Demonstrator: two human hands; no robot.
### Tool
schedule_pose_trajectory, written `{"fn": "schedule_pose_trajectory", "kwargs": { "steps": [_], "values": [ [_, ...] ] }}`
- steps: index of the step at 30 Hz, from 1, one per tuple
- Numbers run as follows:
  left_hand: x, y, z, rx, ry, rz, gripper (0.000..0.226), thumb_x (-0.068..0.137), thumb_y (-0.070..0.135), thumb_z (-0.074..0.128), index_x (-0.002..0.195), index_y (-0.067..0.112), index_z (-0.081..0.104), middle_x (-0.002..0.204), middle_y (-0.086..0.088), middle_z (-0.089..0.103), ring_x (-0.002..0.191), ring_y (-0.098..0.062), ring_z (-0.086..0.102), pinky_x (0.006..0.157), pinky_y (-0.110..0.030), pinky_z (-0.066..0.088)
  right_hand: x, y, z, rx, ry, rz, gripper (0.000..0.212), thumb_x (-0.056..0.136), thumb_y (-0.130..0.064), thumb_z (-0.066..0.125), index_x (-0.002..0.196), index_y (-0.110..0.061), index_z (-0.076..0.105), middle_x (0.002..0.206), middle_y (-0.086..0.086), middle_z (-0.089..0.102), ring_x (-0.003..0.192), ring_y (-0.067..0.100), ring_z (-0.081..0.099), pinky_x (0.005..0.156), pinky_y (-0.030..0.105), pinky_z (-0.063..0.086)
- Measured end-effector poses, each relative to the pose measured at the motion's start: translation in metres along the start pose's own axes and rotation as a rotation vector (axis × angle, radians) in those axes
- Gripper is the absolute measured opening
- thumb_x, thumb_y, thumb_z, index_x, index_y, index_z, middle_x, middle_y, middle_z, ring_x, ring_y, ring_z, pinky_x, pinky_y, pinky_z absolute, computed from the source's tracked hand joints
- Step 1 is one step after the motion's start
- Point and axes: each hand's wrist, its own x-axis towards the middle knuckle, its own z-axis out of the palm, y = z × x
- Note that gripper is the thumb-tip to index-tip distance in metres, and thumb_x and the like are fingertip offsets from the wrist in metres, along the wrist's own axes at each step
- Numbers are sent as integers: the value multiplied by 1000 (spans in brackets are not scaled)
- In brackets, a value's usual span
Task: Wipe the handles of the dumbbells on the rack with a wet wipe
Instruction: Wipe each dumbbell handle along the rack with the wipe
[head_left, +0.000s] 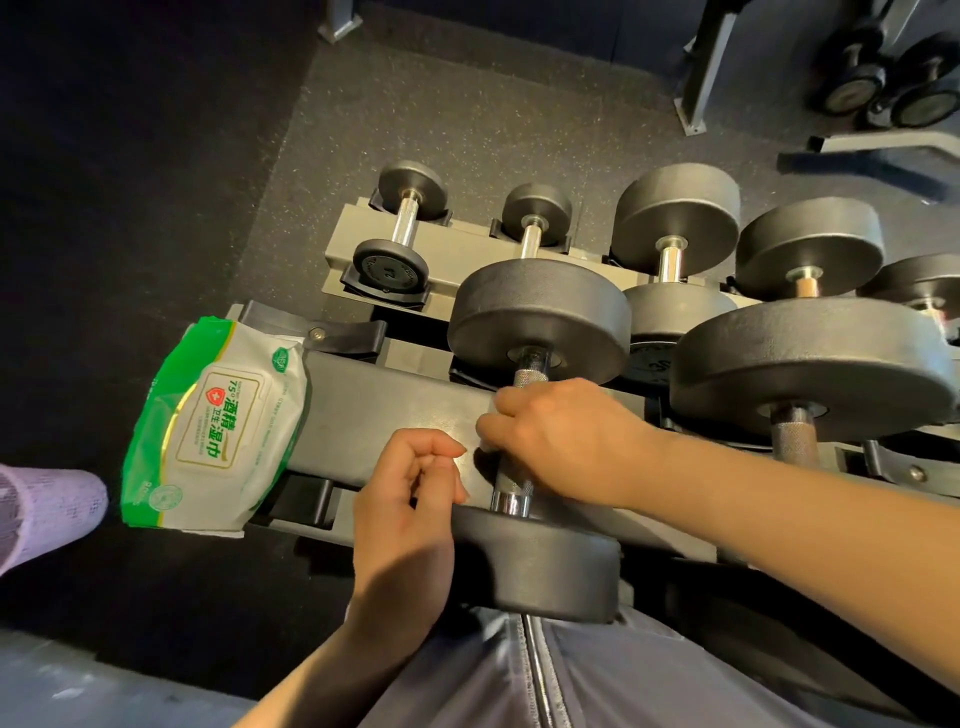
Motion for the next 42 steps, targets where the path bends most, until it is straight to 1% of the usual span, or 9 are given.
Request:
{"fn": "schedule_pose_trajectory", "kwargs": {
  "steps": [5, 9, 17, 21, 25, 29, 34, 39, 42],
  "values": [
    [-2, 0, -1, 39, -39, 28, 34, 94, 1, 48, 80, 30, 61, 60, 3, 53, 58, -7, 48, 56, -19, 40, 4, 18, -8, -51, 122, 180, 29, 88, -25, 58, 114, -13, 55, 95, 9, 59, 76, 29, 60, 55, 33, 41],
    [-1, 1, 0, 60, -52, 71, 29, 92, -6, 48, 80, 18, 59, 57, 5, 50, 55, -5, 44, 54, -17, 37, -4, 5, -14, 128, 8, 163, 23, 92, -28, 49, 113, -20, 56, 100, 5, 60, 89, 27, 59, 70, 35, 48],
    [3, 0, 0, 113, -54, 78, 30, 89, -7, 49, 79, 19, 60, 59, 8, 54, 56, -3, 47, 56, -12, 38, -12, -20, -13, 144, -78, 168, 17, 97, -27, 46, 106, -17, 56, 93, 10, 64, 87, 33, 60, 65, 33, 43],
    [1, 2, -2, 122, -68, 90, 28, 90, -4, 50, 80, 19, 60, 61, 10, 55, 58, -4, 47, 57, -13, 39, -17, -11, -17, 344, -93, 237, 21, 92, -16, 55, 112, -18, 47, 71, -8, 46, 71, 19, 47, 52, 19, 30],
    [2, 1, -1, 124, -74, 75, 27, 91, -2, 51, 80, 21, 61, 63, 10, 57, 62, -8, 50, 60, -17, 40, -11, -15, -7, 321, -128, 275, 36, 94, -29, 55, 130, -25, 47, 93, -1, 61, 87, 20, 56, 74, 30, 45],
    [1, 2, -1, 126, -74, 74, 26, 91, -2, 51, 80, 20, 61, 63, 7, 56, 62, -8, 50, 60, -17, 40, -8, -15, -1, 295, -83, 276, 24, 94, -30, 57, 113, -18, 64, 105, 7, 68, 100, 25, 61, 79, 32, 49],
    [0, 4, -2, 108, -70, 79, 26, 91, -2, 50, 80, 19, 60, 66, 2, 57, 59, -5, 49, 58, -14, 40, -9, -9, 4, 210, 160, 315, 22, 93, -27, 56, 112, -16, 59, 103, 7, 67, 95, 27, 62, 76, 37, 49],
    [-2, 4, -2, 90, -69, 75, 26, 92, -2, 50, 81, 19, 61, 67, 1, 57, 60, -4, 50, 59, -12, 41, 3, 18, 2, 93, 293, 303, 23, 76, -5, 73, 95, -9, 62, 86, 11, 63, 64, 29, 63, 51, 34, 52],
    [-2, 4, -1, 85, -51, 79, 26, 91, -2, 50, 81, 19, 61, 66, 2, 57, 60, -5, 51, 59, -12, 42, 0, 15, 4, 155, 260, 298, 16, 85, -11, 66, 100, -11, 61, 93, 8, 62, 78, 23, 61, 66, 30, 51]
  ]
}}
